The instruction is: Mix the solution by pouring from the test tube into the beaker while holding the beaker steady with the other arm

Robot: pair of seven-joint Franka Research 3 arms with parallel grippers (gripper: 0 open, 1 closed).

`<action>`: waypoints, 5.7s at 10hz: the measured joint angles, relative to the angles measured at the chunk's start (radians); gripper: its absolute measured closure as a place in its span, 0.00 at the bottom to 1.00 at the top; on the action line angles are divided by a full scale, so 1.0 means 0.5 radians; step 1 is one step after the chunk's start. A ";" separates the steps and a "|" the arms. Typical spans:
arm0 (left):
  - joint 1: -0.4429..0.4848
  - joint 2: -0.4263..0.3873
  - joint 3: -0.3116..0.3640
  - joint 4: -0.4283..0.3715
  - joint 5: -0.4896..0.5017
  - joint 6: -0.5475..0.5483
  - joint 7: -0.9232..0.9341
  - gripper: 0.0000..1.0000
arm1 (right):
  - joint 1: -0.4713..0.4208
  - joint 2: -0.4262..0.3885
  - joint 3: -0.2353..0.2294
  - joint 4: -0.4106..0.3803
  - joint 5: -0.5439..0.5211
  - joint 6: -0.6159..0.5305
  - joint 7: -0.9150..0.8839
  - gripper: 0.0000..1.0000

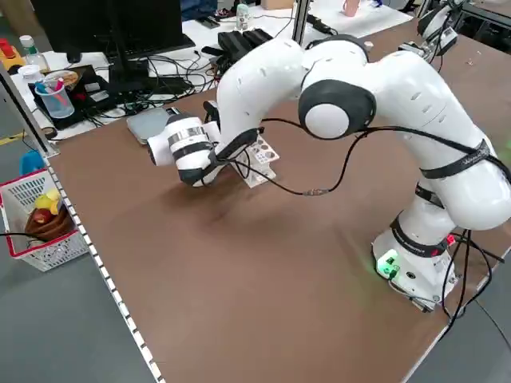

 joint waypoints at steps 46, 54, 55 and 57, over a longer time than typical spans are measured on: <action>-0.598 -0.746 -0.109 -0.190 0.135 0.470 -0.412 0.78 | 0.248 0.074 0.012 0.009 0.338 0.052 -0.145 0.22; -1.405 -0.829 -0.113 -0.213 0.249 1.036 -1.217 0.78 | 0.248 0.075 0.010 0.018 0.338 0.062 -0.145 0.22; -1.521 -0.825 -0.114 -0.212 0.241 1.155 -1.307 0.78 | 0.248 0.075 0.009 0.019 0.338 0.063 -0.145 0.22; -1.711 -0.812 -0.114 -0.209 0.235 1.320 -1.526 0.78 | 0.248 0.075 0.009 0.021 0.338 0.064 -0.145 0.22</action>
